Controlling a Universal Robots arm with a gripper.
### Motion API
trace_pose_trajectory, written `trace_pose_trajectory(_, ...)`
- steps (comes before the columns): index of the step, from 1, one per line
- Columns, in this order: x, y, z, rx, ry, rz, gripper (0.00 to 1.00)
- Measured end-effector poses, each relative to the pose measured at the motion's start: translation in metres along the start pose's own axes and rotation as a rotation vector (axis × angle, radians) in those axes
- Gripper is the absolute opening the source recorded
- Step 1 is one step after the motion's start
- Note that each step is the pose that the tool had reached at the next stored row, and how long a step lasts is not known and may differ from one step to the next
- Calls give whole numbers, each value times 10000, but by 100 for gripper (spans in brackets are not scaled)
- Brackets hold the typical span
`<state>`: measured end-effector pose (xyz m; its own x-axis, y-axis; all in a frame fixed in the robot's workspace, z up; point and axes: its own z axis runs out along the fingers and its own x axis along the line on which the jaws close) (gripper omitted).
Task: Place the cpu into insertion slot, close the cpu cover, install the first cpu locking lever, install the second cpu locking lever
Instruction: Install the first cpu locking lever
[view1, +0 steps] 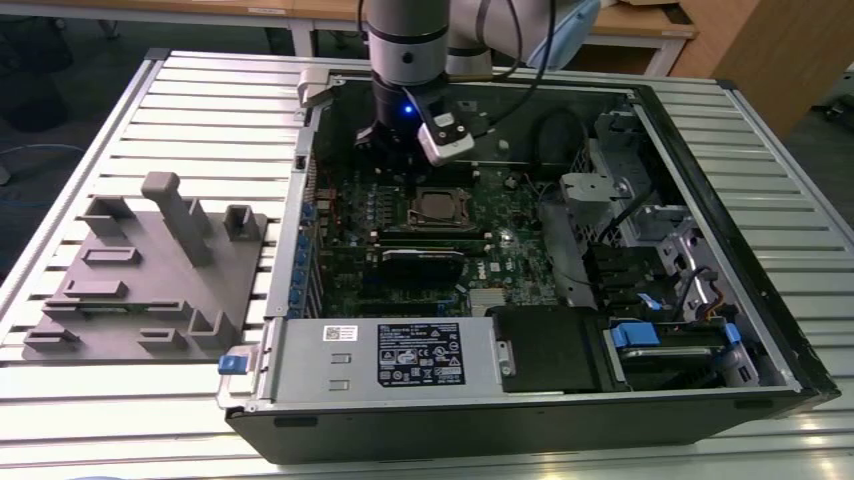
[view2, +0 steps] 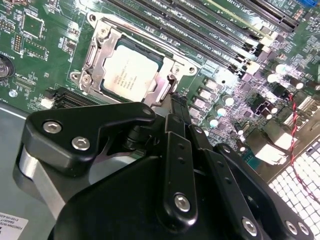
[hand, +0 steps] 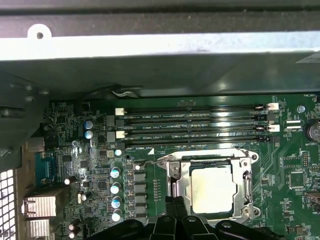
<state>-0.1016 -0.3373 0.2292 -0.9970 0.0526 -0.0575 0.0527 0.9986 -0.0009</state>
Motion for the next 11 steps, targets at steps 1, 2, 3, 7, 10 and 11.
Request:
trace_pose_trajectory(1, 6, 0, 0, -1, 0, 0, 11)
trace_pose_trajectory(2, 13, 0, 0, 0, 0, 0, 11)
trace_pose_trajectory(3, 20, -1, -1, 0, 1, 0, 11)
trace_pose_trajectory(7, 33, -1, -1, 0, 0, -1, 11)
trace_pose_trajectory(10, 35, -1, -2, 1, 0, 0, 11)
trace_pose_trajectory(11, 38, -2, -2, 1, 1, 1, 11)
